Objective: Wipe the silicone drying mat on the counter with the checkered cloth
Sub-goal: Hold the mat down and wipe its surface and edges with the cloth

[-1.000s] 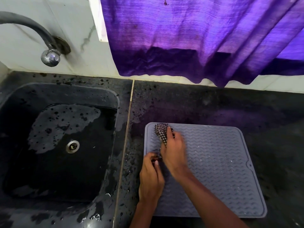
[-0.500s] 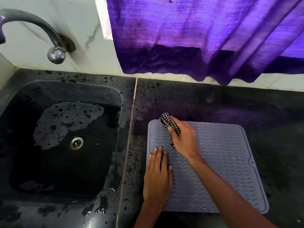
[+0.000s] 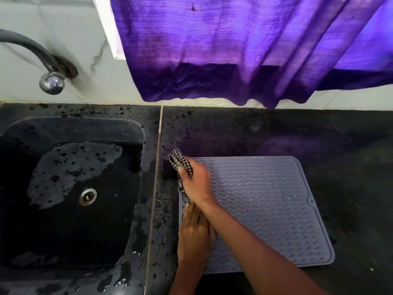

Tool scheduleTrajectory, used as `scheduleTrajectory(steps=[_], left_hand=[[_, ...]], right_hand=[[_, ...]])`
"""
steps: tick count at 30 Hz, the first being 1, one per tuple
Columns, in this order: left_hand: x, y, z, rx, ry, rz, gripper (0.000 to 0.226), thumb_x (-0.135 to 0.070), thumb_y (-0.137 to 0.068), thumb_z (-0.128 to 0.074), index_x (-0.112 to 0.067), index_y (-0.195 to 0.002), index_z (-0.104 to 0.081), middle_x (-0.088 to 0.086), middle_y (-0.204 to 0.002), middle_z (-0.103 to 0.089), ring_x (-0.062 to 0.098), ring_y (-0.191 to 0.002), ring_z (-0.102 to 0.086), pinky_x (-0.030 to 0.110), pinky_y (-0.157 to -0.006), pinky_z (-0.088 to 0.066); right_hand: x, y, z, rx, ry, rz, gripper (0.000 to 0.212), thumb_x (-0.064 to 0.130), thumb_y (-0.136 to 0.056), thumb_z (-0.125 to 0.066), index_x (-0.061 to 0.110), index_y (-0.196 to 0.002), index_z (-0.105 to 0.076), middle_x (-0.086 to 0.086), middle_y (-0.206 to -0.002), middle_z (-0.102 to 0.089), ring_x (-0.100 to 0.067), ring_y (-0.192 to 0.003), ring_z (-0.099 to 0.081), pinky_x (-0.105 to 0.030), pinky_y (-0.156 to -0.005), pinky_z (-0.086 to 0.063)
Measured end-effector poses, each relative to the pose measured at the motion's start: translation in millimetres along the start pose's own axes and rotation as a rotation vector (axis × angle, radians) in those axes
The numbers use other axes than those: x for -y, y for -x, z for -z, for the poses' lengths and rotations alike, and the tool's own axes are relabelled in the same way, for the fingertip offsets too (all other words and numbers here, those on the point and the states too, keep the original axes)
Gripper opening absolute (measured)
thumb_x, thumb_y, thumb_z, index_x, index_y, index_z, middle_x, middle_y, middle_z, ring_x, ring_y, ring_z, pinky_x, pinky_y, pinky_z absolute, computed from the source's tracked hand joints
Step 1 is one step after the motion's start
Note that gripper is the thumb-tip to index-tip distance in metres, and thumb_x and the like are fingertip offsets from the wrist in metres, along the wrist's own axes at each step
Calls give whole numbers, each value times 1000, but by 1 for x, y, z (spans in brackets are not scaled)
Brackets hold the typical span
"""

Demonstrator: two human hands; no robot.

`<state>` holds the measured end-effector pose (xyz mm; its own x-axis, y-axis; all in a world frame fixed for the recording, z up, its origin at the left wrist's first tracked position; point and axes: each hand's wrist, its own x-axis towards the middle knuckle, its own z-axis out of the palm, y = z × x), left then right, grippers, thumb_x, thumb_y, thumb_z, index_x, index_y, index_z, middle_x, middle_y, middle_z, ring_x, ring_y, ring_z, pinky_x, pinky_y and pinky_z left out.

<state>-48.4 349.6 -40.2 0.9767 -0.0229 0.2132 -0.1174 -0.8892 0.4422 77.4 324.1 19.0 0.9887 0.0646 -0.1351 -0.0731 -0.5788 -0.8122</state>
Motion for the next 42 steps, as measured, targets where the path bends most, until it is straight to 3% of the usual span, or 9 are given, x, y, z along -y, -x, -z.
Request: scheduleTrajectory(steps=[4,8,11,21,26,28,31,36,42], left_hand=[[-3,-3,-3,6,-4,25,48,-24,-96,-43,4,-129,-62,20,-138,-58,32,-130,-56,47,-103,-50],[-4,-8,1,96,-44,66,62,-40,-101,-31,-3,-150,-37,12,-159,-35,25,-147,-33,40,-117,-29],[-4,-9,2,128,-63,105,67,-47,-101,-26,-6,-153,-31,7,-162,-28,21,-149,-28,36,-120,-24],[-3,-7,-4,128,-85,119,69,-50,-101,-29,-6,-154,-31,4,-163,-27,18,-151,-25,33,-121,-20],[-3,-6,-3,108,-77,116,68,-51,-102,-28,-7,-153,-32,2,-162,-29,15,-151,-24,30,-123,-18],[-2,-6,-3,99,-79,107,67,-49,-102,-31,-6,-153,-33,3,-162,-30,16,-151,-25,32,-122,-21],[1,-5,-3,93,-76,100,67,-47,-101,-35,-5,-153,-33,3,-162,-30,17,-151,-25,38,-120,-26],[-3,-7,-5,95,-100,91,68,-47,-100,-34,-4,-153,-30,4,-163,-27,19,-152,-23,41,-120,-26],[-5,-8,-4,96,-99,102,70,-48,-100,-34,-5,-154,-28,3,-164,-26,18,-152,-21,40,-121,-25]], right_hand=[[-32,3,36,-156,90,90,43,21,-95,-59,27,-138,-53,0,-119,-52,-9,-105,-48,-15,-91,-37],[-74,7,68,-37,607,202,54,12,-93,-53,37,-140,-44,-8,-131,-45,-28,-117,-42,-45,-95,-41],[-91,11,80,-54,840,222,58,14,-96,-49,36,-146,-32,-14,-139,-41,-35,-120,-43,-47,-95,-43],[-185,13,231,-290,772,-172,58,8,-90,-53,27,-144,-45,-18,-130,-41,-40,-113,-40,-49,-92,-48],[-132,1,169,-370,589,55,31,64,-84,-58,38,-99,-64,7,-99,-69,-11,-93,-64,-38,-83,-53],[-104,3,124,-222,492,176,24,44,-92,-59,34,-113,-60,2,-111,-62,-18,-102,-58,-42,-89,-49],[-85,12,87,-67,536,213,54,9,-94,-49,27,-144,-38,-11,-131,-44,-32,-118,-43,-47,-93,-44],[-121,11,128,-111,581,163,65,4,-96,-44,25,-153,-20,-12,-138,-35,-31,-125,-37,-44,-97,-45],[-177,16,224,-261,451,-177,51,15,-93,-55,20,-143,-44,-12,-129,-43,-34,-115,-44,-47,-90,-47]])
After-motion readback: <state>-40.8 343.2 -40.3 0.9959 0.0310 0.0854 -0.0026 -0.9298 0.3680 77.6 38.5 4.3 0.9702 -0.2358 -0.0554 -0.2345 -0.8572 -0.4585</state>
